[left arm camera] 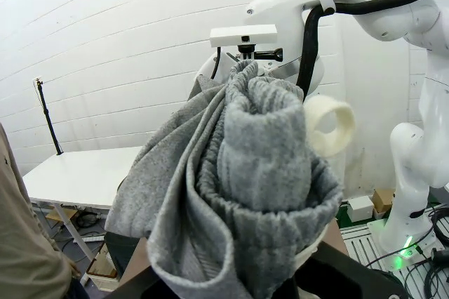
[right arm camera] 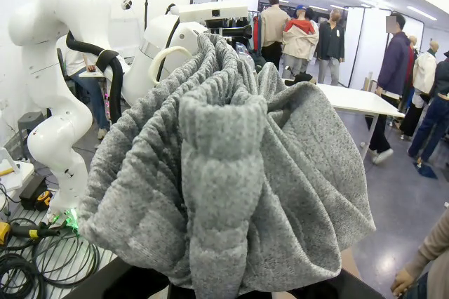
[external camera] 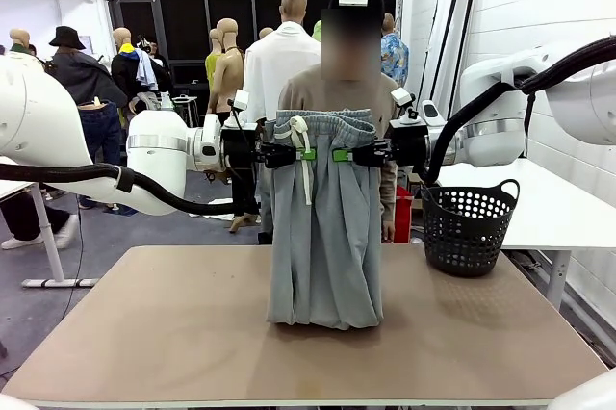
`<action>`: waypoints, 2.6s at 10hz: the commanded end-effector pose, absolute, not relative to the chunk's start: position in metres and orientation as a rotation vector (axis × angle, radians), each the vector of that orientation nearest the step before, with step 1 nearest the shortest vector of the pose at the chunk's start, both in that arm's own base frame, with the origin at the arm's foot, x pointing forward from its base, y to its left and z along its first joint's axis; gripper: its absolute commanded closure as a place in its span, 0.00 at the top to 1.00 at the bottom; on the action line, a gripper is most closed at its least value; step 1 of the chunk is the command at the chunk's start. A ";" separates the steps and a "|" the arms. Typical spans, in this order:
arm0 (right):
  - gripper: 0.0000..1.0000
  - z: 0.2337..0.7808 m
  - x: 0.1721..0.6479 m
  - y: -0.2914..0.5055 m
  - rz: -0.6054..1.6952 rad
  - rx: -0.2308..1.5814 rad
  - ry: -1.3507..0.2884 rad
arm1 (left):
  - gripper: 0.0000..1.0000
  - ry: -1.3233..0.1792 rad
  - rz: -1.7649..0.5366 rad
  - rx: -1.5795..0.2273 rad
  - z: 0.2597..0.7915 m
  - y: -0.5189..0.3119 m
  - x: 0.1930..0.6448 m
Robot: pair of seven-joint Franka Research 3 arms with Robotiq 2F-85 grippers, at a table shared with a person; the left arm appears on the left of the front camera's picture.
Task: Fold the training pants.
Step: Fold the Training pants in half.
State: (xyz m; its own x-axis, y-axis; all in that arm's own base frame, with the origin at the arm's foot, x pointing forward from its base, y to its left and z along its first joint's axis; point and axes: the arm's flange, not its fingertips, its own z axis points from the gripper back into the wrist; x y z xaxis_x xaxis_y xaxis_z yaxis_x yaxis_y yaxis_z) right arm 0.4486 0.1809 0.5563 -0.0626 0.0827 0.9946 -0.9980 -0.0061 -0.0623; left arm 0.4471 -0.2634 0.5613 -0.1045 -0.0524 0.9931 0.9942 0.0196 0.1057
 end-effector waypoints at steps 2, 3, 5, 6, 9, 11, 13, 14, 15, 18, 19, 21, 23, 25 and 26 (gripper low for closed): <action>0.00 0.559 0.449 0.181 1.295 1.120 -1.198 | 0.00 -1.260 -1.297 -1.100 0.563 -0.264 0.446; 0.00 0.559 0.449 0.181 1.295 1.120 -1.198 | 0.00 -1.260 -1.297 -1.100 0.563 -0.264 0.446; 0.00 0.559 0.449 0.181 1.295 1.120 -1.198 | 0.00 -1.260 -1.297 -1.100 0.563 -0.264 0.446; 0.00 0.559 0.449 0.181 1.295 1.120 -1.198 | 0.00 -1.260 -1.297 -1.100 0.563 -0.264 0.446; 0.00 0.556 0.449 0.181 1.296 1.120 -1.191 | 0.00 -1.258 -1.293 -1.103 0.561 -0.263 0.447; 0.00 0.557 0.467 0.183 1.303 1.147 -1.189 | 0.00 -1.261 -1.256 -1.110 0.556 -0.260 0.460; 0.00 0.559 0.488 0.186 1.308 1.147 -1.184 | 0.00 -1.272 -1.257 -1.086 0.562 -0.260 0.478; 0.00 0.562 0.497 0.189 1.325 1.133 -1.185 | 0.00 -1.274 -1.261 -1.060 0.564 -0.261 0.488; 0.00 0.565 0.506 0.191 1.333 1.125 -1.194 | 0.00 -1.282 -1.265 -1.033 0.569 -0.261 0.498; 0.00 0.570 0.533 0.199 1.355 1.085 -1.195 | 0.00 -1.299 -1.236 -0.981 0.578 -0.252 0.525; 0.00 0.570 0.537 0.200 1.346 1.079 -1.189 | 0.00 -1.303 -1.240 -1.007 0.581 -0.248 0.528; 0.00 0.566 0.529 0.194 1.339 1.096 -1.205 | 0.00 -1.308 -1.250 -0.996 0.572 -0.253 0.515; 0.00 0.566 0.529 0.194 1.339 1.096 -1.205 | 0.00 -1.308 -1.250 -0.996 0.572 -0.253 0.515; 0.00 0.566 0.529 0.194 1.339 1.096 -1.205 | 0.00 -1.308 -1.250 -0.996 0.572 -0.253 0.515; 0.00 0.564 0.533 0.193 1.338 1.089 -1.200 | 0.00 -1.305 -1.250 -0.997 0.570 -0.254 0.520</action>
State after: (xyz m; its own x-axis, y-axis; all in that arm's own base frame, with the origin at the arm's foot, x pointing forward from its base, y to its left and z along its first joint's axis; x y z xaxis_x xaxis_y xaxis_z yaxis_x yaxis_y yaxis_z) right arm 0.5334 0.1922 0.5638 -0.1009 0.1032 0.9895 -0.9949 -0.0142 -0.1000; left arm 0.5203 -0.2534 0.5697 -0.1289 -0.0832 0.9882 0.9836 0.1160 0.1381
